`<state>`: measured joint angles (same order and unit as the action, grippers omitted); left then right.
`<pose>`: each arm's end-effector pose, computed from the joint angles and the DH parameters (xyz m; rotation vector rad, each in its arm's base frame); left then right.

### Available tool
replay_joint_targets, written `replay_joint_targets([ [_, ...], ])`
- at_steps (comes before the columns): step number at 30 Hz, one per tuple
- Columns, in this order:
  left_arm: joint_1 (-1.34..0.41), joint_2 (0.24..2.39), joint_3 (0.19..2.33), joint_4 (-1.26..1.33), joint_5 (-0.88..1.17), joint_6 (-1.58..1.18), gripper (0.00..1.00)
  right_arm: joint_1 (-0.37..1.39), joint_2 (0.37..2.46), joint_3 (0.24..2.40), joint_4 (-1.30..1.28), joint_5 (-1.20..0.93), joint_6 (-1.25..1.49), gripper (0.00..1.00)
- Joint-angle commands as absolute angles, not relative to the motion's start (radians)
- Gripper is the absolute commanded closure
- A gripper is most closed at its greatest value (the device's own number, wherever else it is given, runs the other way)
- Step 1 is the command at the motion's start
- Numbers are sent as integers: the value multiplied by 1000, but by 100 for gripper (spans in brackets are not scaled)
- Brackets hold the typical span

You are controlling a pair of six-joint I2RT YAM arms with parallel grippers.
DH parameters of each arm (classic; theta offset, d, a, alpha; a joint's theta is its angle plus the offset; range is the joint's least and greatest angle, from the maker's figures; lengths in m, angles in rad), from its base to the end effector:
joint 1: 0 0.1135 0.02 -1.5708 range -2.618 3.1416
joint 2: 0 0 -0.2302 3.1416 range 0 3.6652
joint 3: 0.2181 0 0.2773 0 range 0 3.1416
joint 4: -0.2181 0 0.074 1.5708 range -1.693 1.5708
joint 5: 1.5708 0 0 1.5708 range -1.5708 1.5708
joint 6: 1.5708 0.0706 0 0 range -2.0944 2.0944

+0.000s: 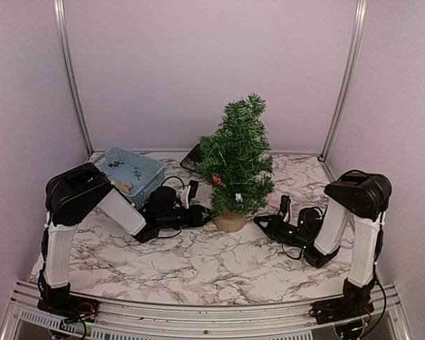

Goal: Decorate the small christmas tree

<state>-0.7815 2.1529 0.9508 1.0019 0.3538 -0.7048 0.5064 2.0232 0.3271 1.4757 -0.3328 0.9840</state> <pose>0.2934 -0.3255 0.0470 0.3611 1.9462 -1.3411 0.2369 0.1577 0.0137 0.2096 1.9862 1.3191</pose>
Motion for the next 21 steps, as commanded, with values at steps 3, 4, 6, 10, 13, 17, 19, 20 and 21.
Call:
replay_joint_targets([
  [3, -842, 2099, 919, 1010, 330, -743, 84, 497, 2032, 321, 1497, -346, 983, 85],
  [4, -841, 2092, 906, 1025, 319, -751, 84, 496, 2030, 321, 1495, -348, 982, 85],
  [6, -835, 2072, 877, 1048, 302, -758, 84, 493, 2022, 318, 1489, -348, 979, 85],
  [10, -814, 1992, 802, 1060, 272, -750, 81, 480, 1988, 298, 1479, -349, 968, 85],
  [13, -777, 1899, 737, 1053, 273, -739, 75, 462, 1933, 269, 1451, -353, 949, 85],
  [17, -694, 1746, 690, 931, 288, -685, 67, 440, 1798, 227, 1335, -357, 885, 85],
  [19, -658, 1667, 695, 823, 276, -629, 63, 436, 1699, 221, 1220, -343, 831, 85],
  [20, -643, 1631, 710, 730, 263, -599, 60, 436, 1643, 223, 1148, -332, 798, 84],
  [21, -624, 1603, 729, 663, 253, -564, 57, 434, 1591, 229, 1079, -320, 764, 84],
])
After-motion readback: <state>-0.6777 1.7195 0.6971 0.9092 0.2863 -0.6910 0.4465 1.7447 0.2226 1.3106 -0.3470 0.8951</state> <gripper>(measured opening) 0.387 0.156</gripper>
